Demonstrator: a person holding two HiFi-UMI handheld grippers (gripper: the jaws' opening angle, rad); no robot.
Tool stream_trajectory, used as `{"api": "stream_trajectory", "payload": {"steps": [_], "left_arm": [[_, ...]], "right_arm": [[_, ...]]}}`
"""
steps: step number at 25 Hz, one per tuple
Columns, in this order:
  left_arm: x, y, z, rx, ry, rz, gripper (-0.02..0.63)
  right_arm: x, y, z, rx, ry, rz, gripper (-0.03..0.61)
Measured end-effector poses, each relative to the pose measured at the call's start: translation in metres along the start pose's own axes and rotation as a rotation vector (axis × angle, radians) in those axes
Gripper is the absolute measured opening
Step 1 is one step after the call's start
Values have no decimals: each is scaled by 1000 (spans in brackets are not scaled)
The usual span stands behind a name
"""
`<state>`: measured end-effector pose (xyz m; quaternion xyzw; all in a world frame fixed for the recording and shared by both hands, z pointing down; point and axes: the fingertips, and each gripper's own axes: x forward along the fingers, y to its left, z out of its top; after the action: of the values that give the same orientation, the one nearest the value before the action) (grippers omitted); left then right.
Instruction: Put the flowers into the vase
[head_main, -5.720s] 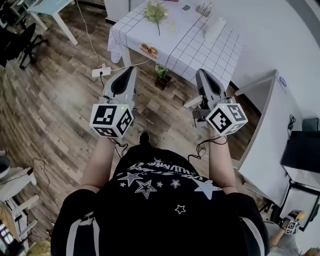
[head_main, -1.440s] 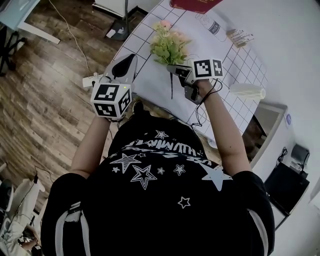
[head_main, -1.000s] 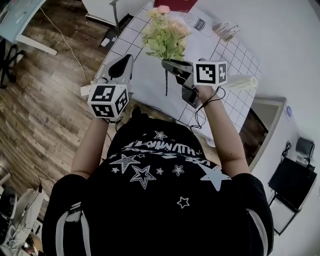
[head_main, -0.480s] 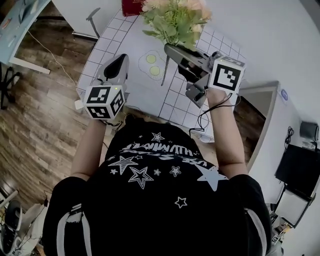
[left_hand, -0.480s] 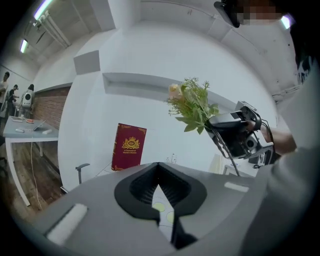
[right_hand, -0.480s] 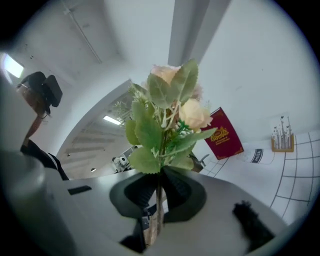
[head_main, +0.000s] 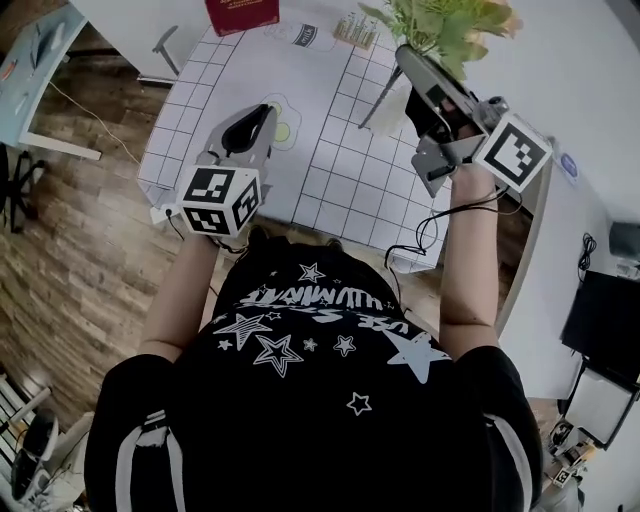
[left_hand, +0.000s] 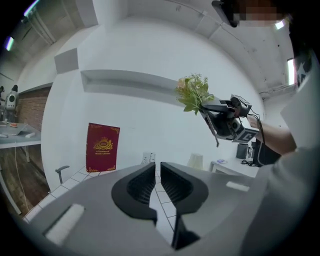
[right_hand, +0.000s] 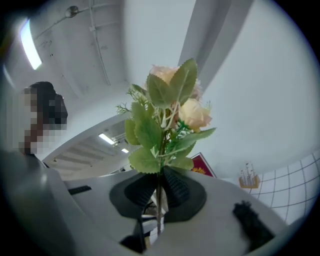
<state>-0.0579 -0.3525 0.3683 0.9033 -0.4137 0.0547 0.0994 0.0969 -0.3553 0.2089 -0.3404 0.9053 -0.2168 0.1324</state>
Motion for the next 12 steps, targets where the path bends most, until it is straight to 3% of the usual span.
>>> {"api": "stream_trajectory", "payload": {"steps": [4, 12], "left_arm": [[20, -38, -2, 20, 13, -46, 70], [65, -122, -21, 64, 21, -224, 250]], "right_arm": [[-47, -25, 37, -36, -124, -90, 43], [-106, -56, 59, -12, -191, -126, 43]]}}
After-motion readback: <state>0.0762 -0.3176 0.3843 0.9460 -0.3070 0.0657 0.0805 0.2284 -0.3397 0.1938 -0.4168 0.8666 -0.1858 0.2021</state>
